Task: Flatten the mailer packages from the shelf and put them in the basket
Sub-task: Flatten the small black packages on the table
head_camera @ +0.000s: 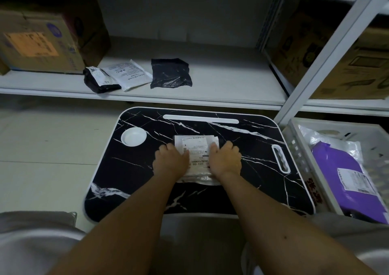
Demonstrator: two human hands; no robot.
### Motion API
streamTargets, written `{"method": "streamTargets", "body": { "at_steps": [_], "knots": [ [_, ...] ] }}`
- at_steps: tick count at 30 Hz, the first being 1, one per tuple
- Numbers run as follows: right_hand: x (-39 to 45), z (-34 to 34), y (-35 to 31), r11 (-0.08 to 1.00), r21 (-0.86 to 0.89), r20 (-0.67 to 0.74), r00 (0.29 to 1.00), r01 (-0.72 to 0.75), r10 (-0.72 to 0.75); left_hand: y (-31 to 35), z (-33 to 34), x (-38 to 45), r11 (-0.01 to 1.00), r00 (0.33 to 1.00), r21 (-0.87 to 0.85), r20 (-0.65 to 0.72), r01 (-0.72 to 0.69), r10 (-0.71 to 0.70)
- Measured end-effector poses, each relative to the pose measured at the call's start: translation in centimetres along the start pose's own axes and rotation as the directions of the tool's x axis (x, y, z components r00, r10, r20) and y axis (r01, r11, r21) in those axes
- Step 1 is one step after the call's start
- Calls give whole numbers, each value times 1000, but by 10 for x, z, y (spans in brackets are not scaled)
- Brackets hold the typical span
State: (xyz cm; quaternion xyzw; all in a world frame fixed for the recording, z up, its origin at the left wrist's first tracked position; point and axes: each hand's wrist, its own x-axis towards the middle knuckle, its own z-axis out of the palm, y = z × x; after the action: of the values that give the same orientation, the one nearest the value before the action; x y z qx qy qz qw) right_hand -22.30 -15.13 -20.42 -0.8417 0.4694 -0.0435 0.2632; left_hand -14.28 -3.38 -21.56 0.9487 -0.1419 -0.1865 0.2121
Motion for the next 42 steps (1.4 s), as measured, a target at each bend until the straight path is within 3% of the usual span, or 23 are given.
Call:
{"method": "streamTargets", "body": {
  "at_steps": [3, 6, 11, 17, 31, 36, 42],
  "knots": [
    [1, -8, 1, 971, 123, 85, 977, -204, 195, 2, -7, -4, 973, 989, -178, 27, 145, -143],
    [-2, -15, -1, 933, 171, 188, 940, -317, 285, 5, -5, 2, 911, 965, -319, 117, 260, -235],
    [2, -4, 1, 913, 211, 325, 906, -350, 272, 1, -1, 8, 820, 952, -494, 240, 290, -192],
    [-10, -21, -6, 927, 226, 406, 894, -299, 189, 2, -6, -5, 869, 964, -432, 207, 241, -165],
    [-15, -78, -8, 925, 323, 312, 946, -198, 94, 48, -42, -37, 876, 988, -461, 113, 142, -101],
    [-7, -148, 5, 905, 398, 217, 974, -150, 66, 115, -59, -57, 878, 999, -478, 35, 37, -23],
    [13, -219, 57, 833, 513, 139, 977, -210, 161, 209, -46, -91, 875, 996, -479, 12, -71, 87]
  ]
}}
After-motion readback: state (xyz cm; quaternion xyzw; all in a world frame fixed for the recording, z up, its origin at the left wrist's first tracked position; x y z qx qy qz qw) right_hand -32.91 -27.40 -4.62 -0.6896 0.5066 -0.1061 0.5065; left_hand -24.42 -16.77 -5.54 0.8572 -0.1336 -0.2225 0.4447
